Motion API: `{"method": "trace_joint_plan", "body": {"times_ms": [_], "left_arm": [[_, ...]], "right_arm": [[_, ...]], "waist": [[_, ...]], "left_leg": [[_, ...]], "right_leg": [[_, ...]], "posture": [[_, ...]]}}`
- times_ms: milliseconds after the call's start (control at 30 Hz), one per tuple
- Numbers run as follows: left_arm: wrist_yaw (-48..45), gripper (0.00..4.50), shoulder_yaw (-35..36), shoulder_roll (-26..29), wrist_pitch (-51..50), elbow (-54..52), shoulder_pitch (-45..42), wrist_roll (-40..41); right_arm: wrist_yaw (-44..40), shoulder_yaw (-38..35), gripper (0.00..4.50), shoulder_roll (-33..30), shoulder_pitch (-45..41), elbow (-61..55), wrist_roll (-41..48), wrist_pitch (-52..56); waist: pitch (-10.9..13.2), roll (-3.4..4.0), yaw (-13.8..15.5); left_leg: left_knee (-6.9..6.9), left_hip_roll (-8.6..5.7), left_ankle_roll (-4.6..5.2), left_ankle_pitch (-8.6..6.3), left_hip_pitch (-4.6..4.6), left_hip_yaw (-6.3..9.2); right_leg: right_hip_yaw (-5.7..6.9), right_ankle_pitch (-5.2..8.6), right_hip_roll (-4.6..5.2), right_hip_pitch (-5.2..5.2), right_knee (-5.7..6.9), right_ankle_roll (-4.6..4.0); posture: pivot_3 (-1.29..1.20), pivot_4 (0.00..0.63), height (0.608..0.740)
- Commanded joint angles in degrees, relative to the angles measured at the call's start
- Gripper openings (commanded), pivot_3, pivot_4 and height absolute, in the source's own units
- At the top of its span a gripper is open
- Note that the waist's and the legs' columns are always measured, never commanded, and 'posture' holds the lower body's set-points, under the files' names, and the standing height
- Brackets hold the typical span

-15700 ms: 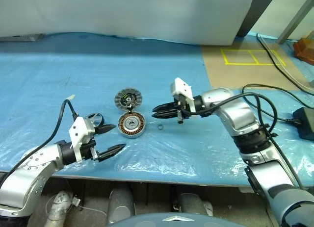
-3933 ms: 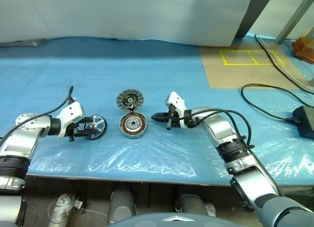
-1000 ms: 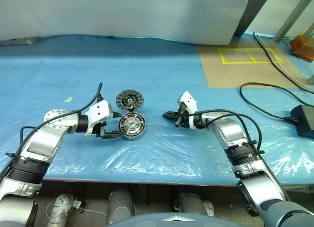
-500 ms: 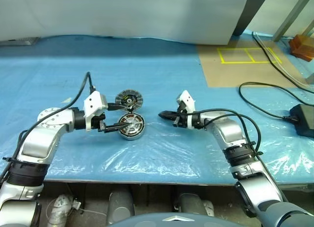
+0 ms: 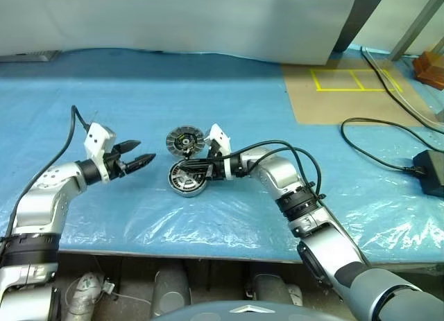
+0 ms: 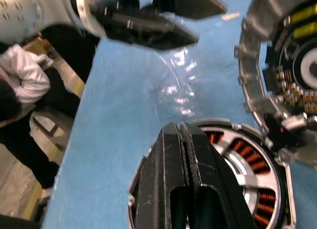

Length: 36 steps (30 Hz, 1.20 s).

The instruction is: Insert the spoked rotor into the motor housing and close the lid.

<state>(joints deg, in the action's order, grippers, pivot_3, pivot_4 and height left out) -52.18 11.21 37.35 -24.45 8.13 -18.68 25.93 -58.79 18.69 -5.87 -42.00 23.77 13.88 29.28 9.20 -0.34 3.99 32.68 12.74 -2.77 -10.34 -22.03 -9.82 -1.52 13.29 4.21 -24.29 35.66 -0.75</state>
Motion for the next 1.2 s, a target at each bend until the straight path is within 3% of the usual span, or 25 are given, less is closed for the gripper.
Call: {"method": "trace_joint_plan", "body": {"times_ms": [33,200,467,633,867,1200], "left_arm": [[-0.18,3.58,-0.22,-1.54,1.57,3.64,-4.17,-0.04],[-0.92,3.58,-3.49,-5.76,6.76,17.06,-14.22,-3.95],[-5.08,3.58,-6.7,-10.11,18.4,45.98,-34.78,-11.07],[-9.74,3.58,-8.96,-11.98,22.87,54.92,-40.75,-15.28],[-20.03,3.58,-11.82,-13.14,25.55,54.93,-41.33,-18.14],[-29.32,3.58,-12.51,-11.9,22.06,39.9,-35.06,-16.59]], "right_arm": [[-0.17,0.61,0.0,0.35,-1.46,2.77,-2.04,-3.12],[-1.67,6.22,0.0,-2.71,0.6,7.54,-9.5,-10.4],[-5.12,0.86,0.0,-3.62,1.32,-1.37,-2.46,-2.82],[-5.84,-2.21,0.0,-5.66,2.03,-7.64,1.29,3.2],[-3.73,-7.59,0.0,-11.51,4.48,-15.76,4.89,8.76],[-1.08,-9.09,0.0,-16.07,9.05,-16.63,5.2,9.13]], "waist": [[0.0,-0.01,-0.07],[-0.05,-0.08,0.02],[-0.12,-0.24,0.3],[-0.09,-0.28,0.39],[0.03,-0.48,1.62],[0.06,-0.52,1.73]], "left_leg": [[0.0,0.01,0.0,0.0,0.0,0.0],[0.01,-0.01,0.0,0.0,0.05,0.01],[0.06,-0.03,0.0,0.0,0.08,0.07],[-0.04,0.01,-0.01,0.0,-0.05,0.12],[0.0,0.02,-0.02,-0.01,-0.11,0.17],[-0.03,0.01,-0.03,-0.01,-0.1,0.17]], "right_leg": [[0.0,0.0,0.0,0.0,0.0,0.0],[0.0,-0.01,0.0,0.06,0.02,0.02],[0.02,-0.13,0.01,0.18,0.0,0.21],[0.16,-0.14,-0.01,0.09,-0.03,0.22],[0.21,-0.15,0.01,0.08,-0.02,0.22],[0.21,-0.14,0.03,0.09,-0.04,0.2]], "posture": [[0.0,0.15,0.74],[0.0,0.15,0.74],[0.0,0.15,0.74],[0.0,0.15,0.74],[0.0,0.15,0.74],[0.0,0.15,0.74]]}}
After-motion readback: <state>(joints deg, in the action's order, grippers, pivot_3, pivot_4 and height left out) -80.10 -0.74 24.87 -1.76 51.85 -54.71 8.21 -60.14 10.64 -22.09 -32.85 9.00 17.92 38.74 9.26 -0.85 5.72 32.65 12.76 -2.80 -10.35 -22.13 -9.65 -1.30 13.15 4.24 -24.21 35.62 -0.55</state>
